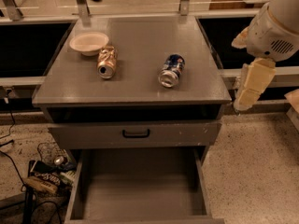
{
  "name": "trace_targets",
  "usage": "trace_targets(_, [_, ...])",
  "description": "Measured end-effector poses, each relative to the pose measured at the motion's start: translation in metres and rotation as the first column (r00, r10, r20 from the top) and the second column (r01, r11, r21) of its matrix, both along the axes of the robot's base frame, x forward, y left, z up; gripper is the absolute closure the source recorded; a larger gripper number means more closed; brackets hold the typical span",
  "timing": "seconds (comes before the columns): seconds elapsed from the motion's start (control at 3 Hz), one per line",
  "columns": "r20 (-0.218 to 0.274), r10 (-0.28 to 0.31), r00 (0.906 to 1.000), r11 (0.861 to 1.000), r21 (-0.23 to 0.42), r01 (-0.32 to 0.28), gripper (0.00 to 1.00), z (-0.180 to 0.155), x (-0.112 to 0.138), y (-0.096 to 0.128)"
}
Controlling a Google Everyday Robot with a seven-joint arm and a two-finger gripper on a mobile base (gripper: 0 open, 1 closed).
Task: Place pepsi can into middle drawer
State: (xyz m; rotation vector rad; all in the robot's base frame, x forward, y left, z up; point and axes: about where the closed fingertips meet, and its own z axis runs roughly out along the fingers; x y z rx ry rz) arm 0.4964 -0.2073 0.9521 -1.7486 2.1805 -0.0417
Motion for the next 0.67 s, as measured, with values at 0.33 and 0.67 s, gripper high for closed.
trace_targets(0.33, [-0.061, 0.031, 0.9976, 0.999, 0.022, -0.030, 0.00, -0.0398, 0.0569, 0.0092])
trace_targets(0.67, [-0.057, 0.030, 0.9979, 0.999, 0.027, -0.029, 0.00, -0.0388, 0.0599, 0.0107])
